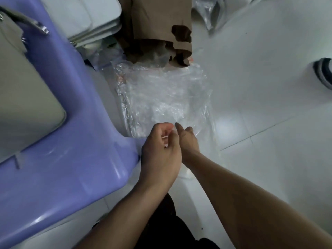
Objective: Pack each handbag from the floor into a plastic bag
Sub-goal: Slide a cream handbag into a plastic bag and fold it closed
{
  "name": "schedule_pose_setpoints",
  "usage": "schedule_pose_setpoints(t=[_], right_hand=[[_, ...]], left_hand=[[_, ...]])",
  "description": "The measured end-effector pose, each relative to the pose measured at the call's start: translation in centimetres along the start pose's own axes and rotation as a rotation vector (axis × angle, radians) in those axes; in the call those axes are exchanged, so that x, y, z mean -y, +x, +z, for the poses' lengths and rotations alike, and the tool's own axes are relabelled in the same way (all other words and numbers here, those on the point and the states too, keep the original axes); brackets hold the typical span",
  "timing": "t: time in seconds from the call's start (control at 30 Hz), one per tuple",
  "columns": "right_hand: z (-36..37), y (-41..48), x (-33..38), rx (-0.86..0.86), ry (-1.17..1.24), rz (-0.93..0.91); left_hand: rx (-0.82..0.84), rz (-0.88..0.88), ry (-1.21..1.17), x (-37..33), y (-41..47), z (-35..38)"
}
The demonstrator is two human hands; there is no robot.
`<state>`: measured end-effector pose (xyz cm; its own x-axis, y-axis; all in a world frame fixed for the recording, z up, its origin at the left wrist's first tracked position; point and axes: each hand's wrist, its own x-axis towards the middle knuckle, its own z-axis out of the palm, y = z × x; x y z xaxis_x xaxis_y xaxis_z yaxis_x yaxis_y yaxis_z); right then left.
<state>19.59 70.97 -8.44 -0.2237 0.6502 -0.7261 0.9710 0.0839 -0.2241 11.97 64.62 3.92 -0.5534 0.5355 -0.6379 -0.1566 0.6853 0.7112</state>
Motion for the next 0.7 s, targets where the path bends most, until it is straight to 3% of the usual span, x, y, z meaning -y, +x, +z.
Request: schedule_pose_setpoints(t=[0.27, 0.47, 0.7], right_hand=[[-3.6, -4.0, 0.7, -0.137, 0.002, -0.009], [-8.5, -8.3, 1.8, -0.312, -0.073, -0.017], [-15.5, -15.9, 2.2, -0.662, 0.099, -0.413]], left_hand=[[0.013, -0.027, 0.034, -2.2, -2.1, -1.6], [0.227, -0.137, 0.024, -4.2, -4.5, -3.4], [0.274, -0.161, -0.048, -10.6, -9.5, -5.2]])
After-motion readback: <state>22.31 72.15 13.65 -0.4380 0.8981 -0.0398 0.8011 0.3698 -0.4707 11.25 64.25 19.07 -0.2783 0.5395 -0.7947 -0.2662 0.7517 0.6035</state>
